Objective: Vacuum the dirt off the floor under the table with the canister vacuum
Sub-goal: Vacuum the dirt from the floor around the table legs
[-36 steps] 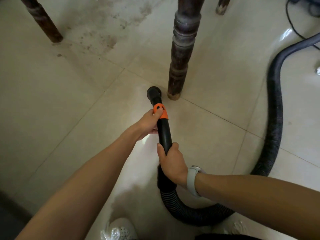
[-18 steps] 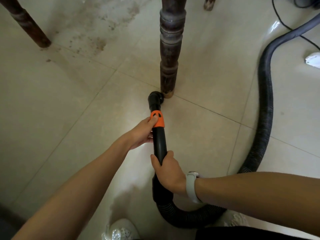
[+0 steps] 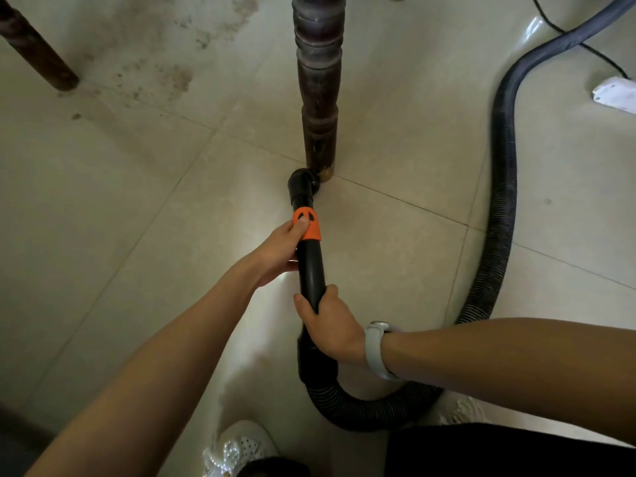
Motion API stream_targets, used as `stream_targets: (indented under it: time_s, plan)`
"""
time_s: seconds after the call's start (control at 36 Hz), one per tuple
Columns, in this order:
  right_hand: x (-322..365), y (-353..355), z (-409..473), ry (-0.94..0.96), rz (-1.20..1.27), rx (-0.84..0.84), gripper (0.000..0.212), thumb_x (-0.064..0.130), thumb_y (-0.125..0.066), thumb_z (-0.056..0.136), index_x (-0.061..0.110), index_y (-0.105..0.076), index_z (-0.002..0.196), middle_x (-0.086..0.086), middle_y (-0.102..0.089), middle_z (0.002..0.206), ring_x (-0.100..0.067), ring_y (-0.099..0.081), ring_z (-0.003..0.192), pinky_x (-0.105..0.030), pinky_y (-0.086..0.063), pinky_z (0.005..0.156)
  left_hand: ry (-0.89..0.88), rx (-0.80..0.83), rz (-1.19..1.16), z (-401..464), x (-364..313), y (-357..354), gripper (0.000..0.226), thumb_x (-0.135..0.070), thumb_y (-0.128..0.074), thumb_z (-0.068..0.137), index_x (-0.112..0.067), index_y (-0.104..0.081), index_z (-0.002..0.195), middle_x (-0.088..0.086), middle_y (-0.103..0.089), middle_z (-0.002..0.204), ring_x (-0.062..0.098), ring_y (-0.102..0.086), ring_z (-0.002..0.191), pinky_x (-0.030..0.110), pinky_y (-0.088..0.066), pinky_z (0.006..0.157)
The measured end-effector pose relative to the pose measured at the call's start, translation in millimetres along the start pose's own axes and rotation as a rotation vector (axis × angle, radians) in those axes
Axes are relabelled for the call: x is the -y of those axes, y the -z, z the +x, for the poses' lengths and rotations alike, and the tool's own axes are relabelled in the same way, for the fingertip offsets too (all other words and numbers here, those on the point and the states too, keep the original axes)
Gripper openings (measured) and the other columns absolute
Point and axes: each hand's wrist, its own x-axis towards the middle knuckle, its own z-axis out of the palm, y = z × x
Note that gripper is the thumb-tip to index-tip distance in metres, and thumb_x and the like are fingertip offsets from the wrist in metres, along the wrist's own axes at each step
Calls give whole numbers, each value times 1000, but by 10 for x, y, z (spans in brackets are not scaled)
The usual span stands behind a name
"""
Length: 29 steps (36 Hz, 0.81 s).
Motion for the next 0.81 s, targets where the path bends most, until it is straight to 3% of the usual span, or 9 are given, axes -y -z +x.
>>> stream_targets:
  time_s: [0.11, 0.22, 0.33, 0.47, 0.61, 0.72, 0.81]
  plan:
    - [46, -60, 55, 39, -28, 28, 43, 42, -44, 98, 3, -37, 116, -11, -54, 95, -27, -58, 82, -41, -50, 76, 0, -54, -23, -25, 34, 133, 33, -41, -34, 102, -17, -42, 123, 7, -59, 105, 20, -60, 94, 34, -50, 81]
    - [42, -65, 40, 56, -22, 54, 44, 41, -44, 98, 2, -37, 117, -10, -54, 91, -25, -56, 78, -36, -47, 69, -14, -83, 6, -62, 76, 188, 30, -41, -34, 102, -18, -42, 119, 4, -58, 103, 17, -60, 92, 28, -50, 71]
    - [-72, -53, -61, 42, 24, 42, 38, 41, -43, 99, 5, -36, 111, -8, -54, 88, -23, -55, 74, -33, -46, 64, -23, -65, 70, -77, 94, 74, 35, -42, -33, 102, -16, -44, 120, 4, -60, 102, 17, -61, 91, 26, -51, 71]
    - [-201, -20, -164, -14, 97, -16, 41, 41, -45, 98, 5, -39, 117, -9, -57, 96, -22, -56, 82, -30, -45, 70, -10, -24, 94, -79, 96, -149, 40, -40, -36, 101, -13, -44, 129, 11, -60, 113, 19, -61, 94, 24, -52, 67]
    - [-251, 2, -259, -72, 215, -65, 33, 41, -45, 98, 10, -38, 108, -15, -61, 100, -26, -60, 86, -36, -49, 76, 10, 31, 130, -99, 16, -317, 29, -39, -35, 102, -17, -43, 120, 3, -59, 99, 13, -60, 86, 24, -49, 64]
    - [-311, 54, -346, -124, 267, -134, 33, 41, -44, 98, 10, -38, 109, -10, -58, 95, -27, -60, 88, -34, -48, 75, 12, 90, 219, -100, -59, -508, 33, -40, -34, 102, -16, -45, 121, 7, -59, 105, 15, -60, 88, 24, -50, 67]
    - [-399, 86, -401, -162, 334, -177, 29, 41, -45, 98, 13, -38, 105, -13, -62, 97, -31, -63, 92, -41, -51, 82, 18, 154, 256, -86, -89, -688, 31, -40, -34, 102, -17, -44, 120, 6, -59, 105, 15, -60, 88, 25, -51, 68]
